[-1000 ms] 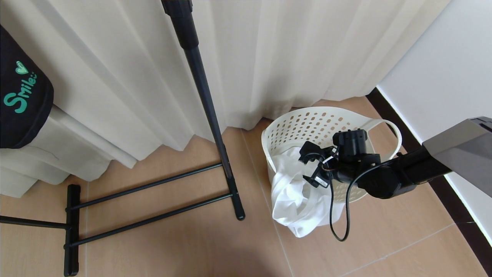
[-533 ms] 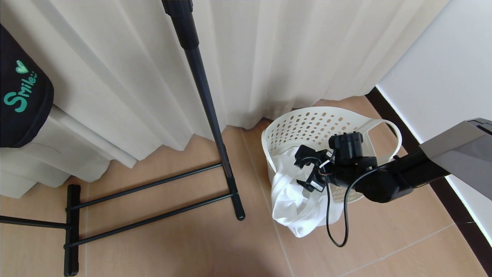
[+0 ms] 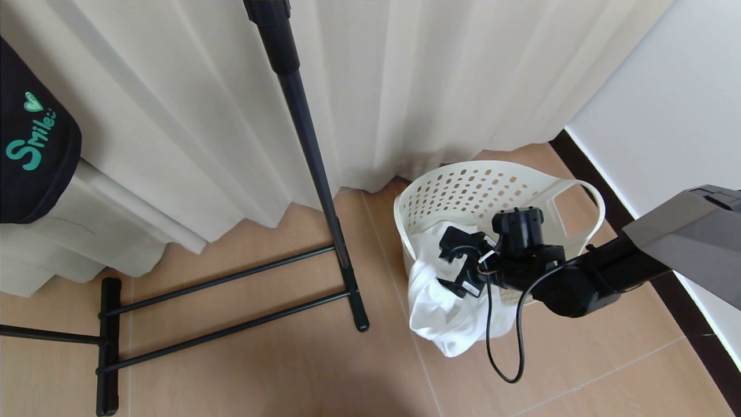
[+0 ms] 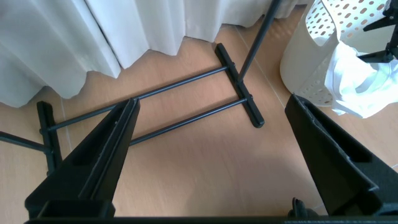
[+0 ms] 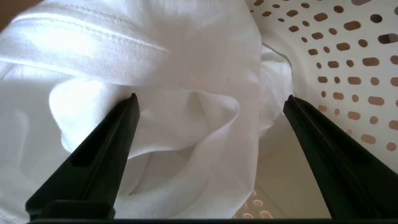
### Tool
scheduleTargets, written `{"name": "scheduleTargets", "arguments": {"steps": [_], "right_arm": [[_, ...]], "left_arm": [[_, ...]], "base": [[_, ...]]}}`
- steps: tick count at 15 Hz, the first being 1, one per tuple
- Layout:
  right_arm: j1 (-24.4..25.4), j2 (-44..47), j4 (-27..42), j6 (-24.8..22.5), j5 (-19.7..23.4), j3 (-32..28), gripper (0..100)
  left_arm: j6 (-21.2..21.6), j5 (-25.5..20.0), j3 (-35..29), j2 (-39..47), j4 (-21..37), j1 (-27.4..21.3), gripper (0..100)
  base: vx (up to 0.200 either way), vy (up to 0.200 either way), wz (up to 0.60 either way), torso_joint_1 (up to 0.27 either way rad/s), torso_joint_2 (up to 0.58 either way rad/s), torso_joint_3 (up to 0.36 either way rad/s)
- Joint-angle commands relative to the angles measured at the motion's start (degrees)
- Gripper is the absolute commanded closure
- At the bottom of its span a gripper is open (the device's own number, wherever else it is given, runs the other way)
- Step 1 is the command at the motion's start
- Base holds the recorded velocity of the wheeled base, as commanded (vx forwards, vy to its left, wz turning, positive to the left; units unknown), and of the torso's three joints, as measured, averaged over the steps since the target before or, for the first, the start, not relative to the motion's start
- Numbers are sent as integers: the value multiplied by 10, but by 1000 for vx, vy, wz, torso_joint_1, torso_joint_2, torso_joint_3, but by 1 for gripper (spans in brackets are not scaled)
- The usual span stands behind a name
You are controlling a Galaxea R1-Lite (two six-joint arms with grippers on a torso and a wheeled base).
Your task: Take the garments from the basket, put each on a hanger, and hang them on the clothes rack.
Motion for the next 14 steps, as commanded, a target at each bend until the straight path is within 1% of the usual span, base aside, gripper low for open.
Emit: {"name": "scheduleTargets", "arguments": {"steps": [1,6,14], "right_arm": [[4,11,-4,1,0,-1,0],[10,36,-58,45,-2,-11,0],[0,36,-71,51,-7,-28,0]], "left_arm": [[0,0,0,1,0,0,0],[0,0,0,1,-1,0,0],[0,0,0,1,-1,0,0]], "base": [[0,0,0,0,0,0],[0,0,0,0,0,0],[0,0,0,0,0,0]]}}
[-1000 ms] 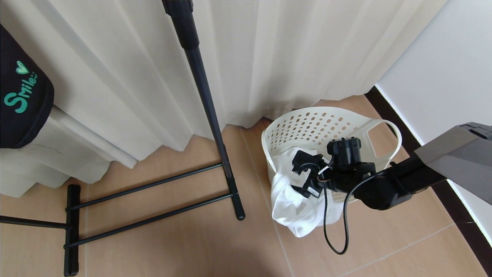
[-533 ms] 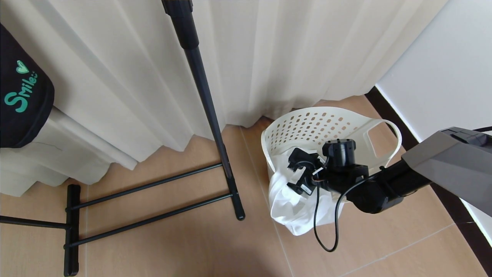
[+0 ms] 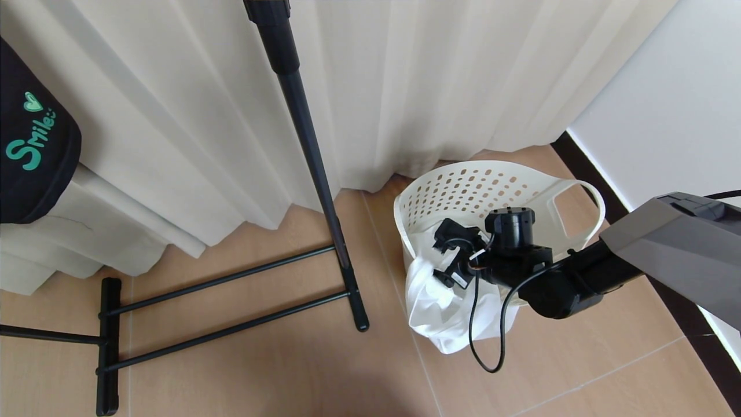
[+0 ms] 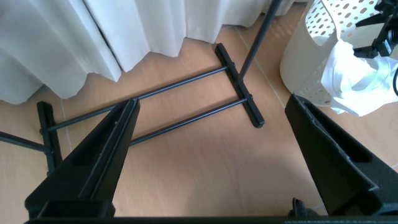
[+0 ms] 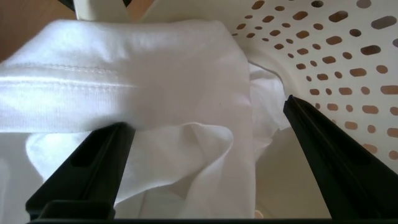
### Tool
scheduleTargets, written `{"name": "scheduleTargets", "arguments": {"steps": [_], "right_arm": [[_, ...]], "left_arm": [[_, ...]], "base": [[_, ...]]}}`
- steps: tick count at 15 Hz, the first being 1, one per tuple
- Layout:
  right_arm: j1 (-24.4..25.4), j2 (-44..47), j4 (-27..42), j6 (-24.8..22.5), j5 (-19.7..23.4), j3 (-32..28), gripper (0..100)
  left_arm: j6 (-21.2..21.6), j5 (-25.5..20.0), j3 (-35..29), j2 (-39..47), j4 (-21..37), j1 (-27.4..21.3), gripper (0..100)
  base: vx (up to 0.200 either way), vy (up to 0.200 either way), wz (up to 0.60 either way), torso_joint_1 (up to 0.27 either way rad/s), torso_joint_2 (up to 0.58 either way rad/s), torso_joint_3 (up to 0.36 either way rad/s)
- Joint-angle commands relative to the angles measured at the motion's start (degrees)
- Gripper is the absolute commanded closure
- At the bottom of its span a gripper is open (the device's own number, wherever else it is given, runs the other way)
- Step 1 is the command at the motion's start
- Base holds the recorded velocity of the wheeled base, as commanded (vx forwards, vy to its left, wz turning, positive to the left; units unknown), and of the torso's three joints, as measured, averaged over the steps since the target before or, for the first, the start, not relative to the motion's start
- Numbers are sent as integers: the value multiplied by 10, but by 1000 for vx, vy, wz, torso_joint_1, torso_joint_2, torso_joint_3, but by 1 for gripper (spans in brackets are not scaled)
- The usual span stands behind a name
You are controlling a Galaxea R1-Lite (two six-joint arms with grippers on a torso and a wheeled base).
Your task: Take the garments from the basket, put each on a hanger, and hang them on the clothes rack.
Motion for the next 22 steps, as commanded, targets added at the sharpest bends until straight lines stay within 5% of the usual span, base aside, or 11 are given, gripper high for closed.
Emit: {"name": "scheduleTargets", "arguments": {"steps": [1,6,7,15,19,22], "right_arm": [[-5,-1,-1,0,-1,-5,0],[-4,1,-30,21,-2,-3,0],[-4,1,-30,22,-2,-2,100],[-5,-8,-98,30,0,53,100],[-5,-50,-145,70,1,103,100],[4,-80,-241,129,2,188,100]], "left_arm": [[0,0,0,1,0,0,0],[0,0,0,1,0,0,0],[0,0,0,1,0,0,0],[0,0,0,1,0,0,0],[0,0,0,1,0,0,0],[0,1,0,1,0,0,0]], "base": [[0,0,0,0,0,0],[0,0,0,0,0,0],[0,0,0,0,0,0],[0,0,0,0,0,0],[0,0,0,0,0,0],[0,0,0,0,0,0]]}}
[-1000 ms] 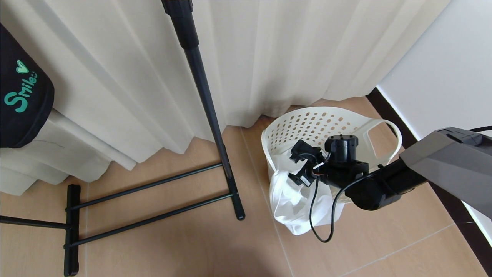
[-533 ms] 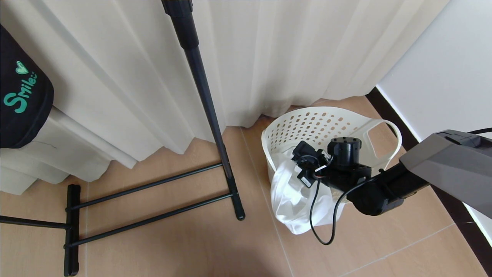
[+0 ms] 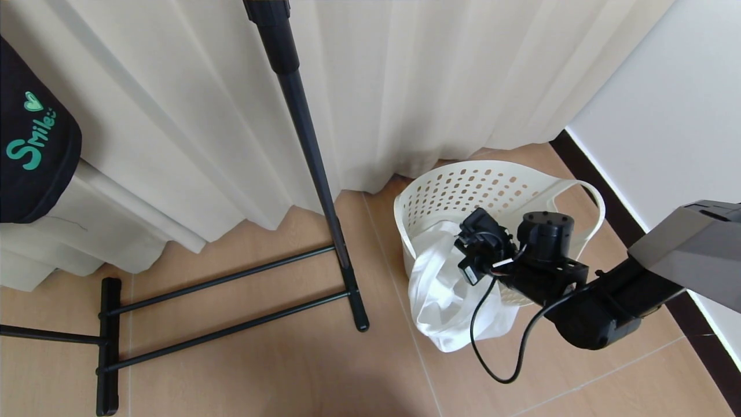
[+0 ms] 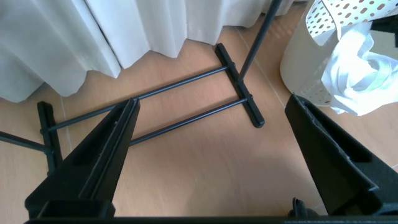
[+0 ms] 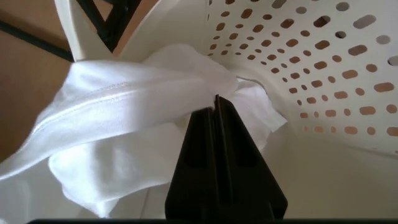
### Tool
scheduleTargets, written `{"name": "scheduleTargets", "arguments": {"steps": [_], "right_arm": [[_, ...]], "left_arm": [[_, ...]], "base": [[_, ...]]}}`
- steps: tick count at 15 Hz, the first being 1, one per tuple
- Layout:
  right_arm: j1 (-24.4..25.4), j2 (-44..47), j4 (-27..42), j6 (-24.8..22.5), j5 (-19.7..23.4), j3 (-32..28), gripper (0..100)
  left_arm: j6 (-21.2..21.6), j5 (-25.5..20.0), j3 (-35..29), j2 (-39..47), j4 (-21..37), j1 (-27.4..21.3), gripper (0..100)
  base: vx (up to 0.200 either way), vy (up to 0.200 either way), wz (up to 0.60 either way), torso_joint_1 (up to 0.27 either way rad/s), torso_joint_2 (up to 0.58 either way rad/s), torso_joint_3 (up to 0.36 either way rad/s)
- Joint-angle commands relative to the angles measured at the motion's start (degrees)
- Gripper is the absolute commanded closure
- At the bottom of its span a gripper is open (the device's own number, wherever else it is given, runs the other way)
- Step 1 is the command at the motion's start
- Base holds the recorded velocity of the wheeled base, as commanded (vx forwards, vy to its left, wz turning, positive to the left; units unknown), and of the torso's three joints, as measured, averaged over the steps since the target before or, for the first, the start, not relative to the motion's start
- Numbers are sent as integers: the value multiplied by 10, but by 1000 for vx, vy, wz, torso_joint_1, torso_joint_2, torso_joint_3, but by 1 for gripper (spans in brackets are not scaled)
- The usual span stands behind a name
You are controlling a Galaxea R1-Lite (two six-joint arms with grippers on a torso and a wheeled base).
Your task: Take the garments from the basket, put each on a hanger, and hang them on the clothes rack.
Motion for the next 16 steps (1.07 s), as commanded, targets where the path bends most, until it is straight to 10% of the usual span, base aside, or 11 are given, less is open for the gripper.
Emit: {"name": "scheduleTargets", "arguments": {"steps": [1,6,16], "right_arm": [[8,-28,-57,25,0,59,100],[35,-56,-259,61,2,205,100],[95,-268,-267,71,3,283,100]], "left_arm": [[0,0,0,1,0,0,0],[-1,0,0,1,0,0,0],[-1,0,0,1,0,0,0]], "base": [[0,0,0,0,0,0],[0,0,0,0,0,0],[0,0,0,0,0,0]]}}
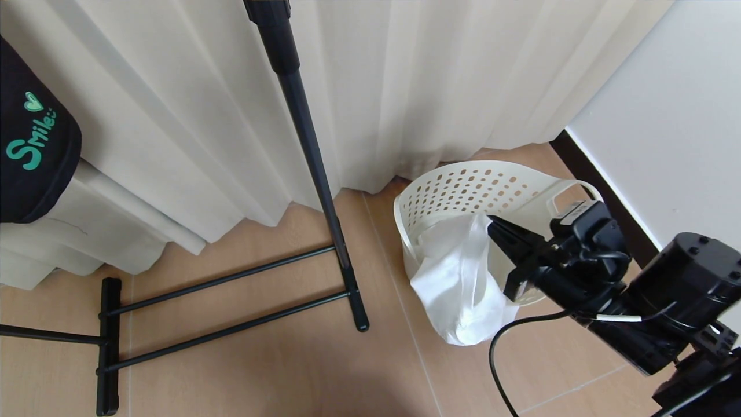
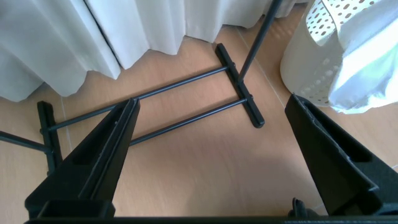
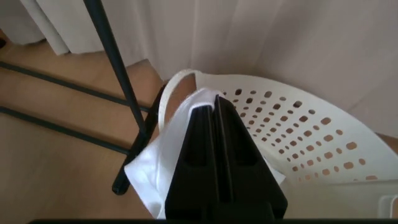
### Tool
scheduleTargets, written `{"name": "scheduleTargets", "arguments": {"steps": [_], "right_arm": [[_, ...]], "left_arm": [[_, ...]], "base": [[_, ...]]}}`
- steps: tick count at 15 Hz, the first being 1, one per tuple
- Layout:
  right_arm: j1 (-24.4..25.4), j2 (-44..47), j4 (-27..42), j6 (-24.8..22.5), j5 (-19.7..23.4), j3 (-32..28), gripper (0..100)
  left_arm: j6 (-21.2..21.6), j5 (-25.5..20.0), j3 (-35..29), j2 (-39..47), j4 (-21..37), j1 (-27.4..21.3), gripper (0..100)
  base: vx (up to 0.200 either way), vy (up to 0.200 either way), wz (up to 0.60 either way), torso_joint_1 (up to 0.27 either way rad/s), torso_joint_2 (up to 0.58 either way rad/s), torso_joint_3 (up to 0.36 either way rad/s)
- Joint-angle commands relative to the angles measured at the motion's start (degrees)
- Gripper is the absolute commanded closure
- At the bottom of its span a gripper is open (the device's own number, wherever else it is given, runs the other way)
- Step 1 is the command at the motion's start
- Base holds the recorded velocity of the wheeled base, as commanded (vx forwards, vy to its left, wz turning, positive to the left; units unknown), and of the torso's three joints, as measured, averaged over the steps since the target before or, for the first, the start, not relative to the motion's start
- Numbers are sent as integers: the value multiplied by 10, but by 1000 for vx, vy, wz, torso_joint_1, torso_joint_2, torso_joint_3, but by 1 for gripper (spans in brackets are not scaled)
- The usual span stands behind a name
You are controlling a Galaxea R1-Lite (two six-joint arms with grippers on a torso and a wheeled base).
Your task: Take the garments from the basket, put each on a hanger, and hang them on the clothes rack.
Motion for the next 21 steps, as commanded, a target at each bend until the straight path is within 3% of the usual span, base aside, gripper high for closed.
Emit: {"name": "scheduleTargets", "arguments": {"steps": [1,8,11,18,21], "right_arm": [[17,-88,16,0,0,14,100],[79,-319,262,12,-3,-23,100],[83,-350,295,36,-2,-29,100],[86,-352,303,37,-6,-40,100],[86,-391,396,37,-4,-58,100]], "left_arm": [[0,0,0,1,0,0,0],[1,-2,0,1,0,0,0],[1,-1,0,1,0,0,0],[1,-1,0,1,0,0,0],[0,-1,0,1,0,0,0]], "base": [[0,0,0,0,0,0],[0,0,0,0,0,0],[0,0,0,0,0,0],[0,0,0,1,2,174],[0,0,0,-1,1,201]]}}
